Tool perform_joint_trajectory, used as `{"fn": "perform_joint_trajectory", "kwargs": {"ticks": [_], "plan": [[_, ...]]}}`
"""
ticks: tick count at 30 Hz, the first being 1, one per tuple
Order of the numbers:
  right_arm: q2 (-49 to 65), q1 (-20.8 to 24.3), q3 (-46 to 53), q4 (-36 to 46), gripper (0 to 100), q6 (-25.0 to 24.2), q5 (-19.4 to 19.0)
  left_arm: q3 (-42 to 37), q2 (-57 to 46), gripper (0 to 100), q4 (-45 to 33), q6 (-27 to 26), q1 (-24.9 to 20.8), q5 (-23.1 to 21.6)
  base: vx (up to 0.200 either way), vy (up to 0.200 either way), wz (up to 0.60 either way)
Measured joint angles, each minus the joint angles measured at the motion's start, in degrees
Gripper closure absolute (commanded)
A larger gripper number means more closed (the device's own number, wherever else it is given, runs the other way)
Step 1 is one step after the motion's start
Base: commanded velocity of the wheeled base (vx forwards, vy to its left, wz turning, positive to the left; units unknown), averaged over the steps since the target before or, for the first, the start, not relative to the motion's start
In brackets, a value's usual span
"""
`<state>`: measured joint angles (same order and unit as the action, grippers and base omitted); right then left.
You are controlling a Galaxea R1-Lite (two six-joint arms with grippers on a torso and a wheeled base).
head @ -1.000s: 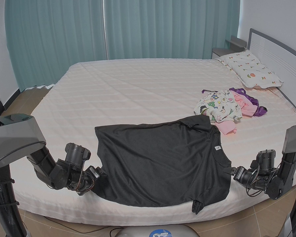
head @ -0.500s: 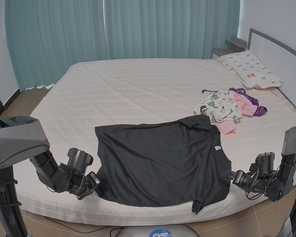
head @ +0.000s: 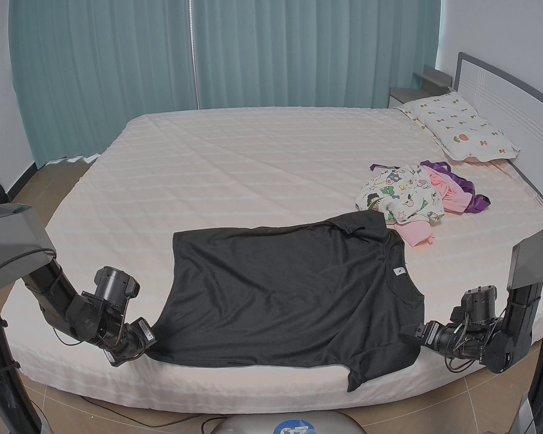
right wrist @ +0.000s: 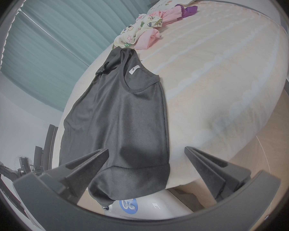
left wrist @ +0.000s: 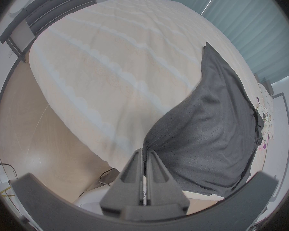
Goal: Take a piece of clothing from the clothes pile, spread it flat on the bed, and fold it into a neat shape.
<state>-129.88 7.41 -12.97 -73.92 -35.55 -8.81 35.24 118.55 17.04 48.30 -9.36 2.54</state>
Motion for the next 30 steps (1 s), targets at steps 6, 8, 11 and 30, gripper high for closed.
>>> {"fn": "perform_joint_trajectory", "kwargs": {"ticks": [6,8,11,30], "plan": [[-2.3,1.3,-1.5,-2.5,100,-0.2,0.4,-0.1,-0.3,100,-0.3,-0.2,0.5,-0.1,0.000,0.000,0.00],[-2.8,1.6,-1.6,-2.8,100,-0.2,0.6,0.0,-0.3,100,-0.3,-0.2,0.6,-0.1,0.000,0.000,0.00],[-2.9,1.5,-1.1,-2.8,100,0.1,0.7,0.0,-0.3,100,-0.3,-0.2,0.6,-0.1,0.000,0.000,0.00],[6.5,-9.6,3.1,10.8,100,13.4,-0.7,-0.3,-4.6,100,-11.4,-4.1,0.3,-2.9,0.000,0.000,0.00]]}}
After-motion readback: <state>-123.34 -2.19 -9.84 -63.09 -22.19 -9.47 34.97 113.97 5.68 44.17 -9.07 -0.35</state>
